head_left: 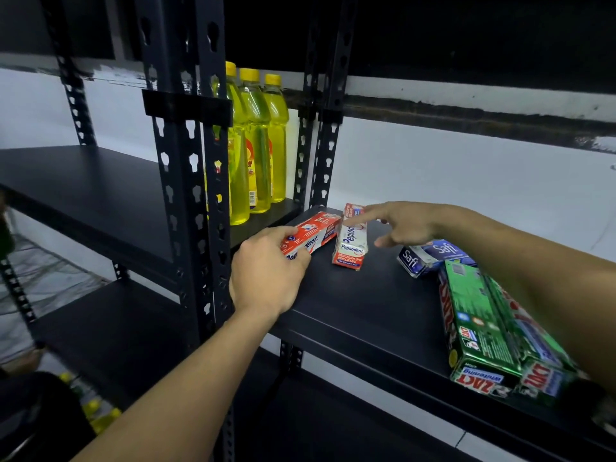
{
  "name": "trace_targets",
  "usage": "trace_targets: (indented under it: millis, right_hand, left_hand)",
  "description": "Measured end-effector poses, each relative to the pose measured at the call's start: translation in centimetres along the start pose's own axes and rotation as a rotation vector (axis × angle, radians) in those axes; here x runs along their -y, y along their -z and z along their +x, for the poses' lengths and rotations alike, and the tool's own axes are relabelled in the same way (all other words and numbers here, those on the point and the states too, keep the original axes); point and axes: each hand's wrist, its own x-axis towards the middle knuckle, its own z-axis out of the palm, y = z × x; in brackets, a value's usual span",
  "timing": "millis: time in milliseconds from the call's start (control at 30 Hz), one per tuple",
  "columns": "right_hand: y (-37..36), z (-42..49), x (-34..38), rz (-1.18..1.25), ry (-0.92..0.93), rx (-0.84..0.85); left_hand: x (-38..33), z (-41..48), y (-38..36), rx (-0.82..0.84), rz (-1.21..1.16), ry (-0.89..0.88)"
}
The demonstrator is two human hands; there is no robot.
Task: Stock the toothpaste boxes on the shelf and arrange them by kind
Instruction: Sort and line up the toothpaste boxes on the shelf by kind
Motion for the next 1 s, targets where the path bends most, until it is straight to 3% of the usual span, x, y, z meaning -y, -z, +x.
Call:
trace_targets:
  millis: [133,367,733,1000]
  right_hand:
    - [-0.1,0.6,0.5,-0.236,0.063,-0.107]
    - [0.7,0.9,0.9,-0.146,0.092,-0.072]
    - [1.6,-0.2,-1.9,-0.027,-0.06,-0.033]
    - [0.7,1.0,-4.1,-0.073,-0.305,-0.309]
  left_hand:
    - [0.0,0.0,0.1,-0.005,0.003,-0.004]
    - [-0.1,0.0,0.2,0.004,-0.001,0.001]
    - [0.0,0.0,0.1,-0.007,0.002,-0.007]
    - [0.0,0.1,0.1,-0.011,-0.008,0.0]
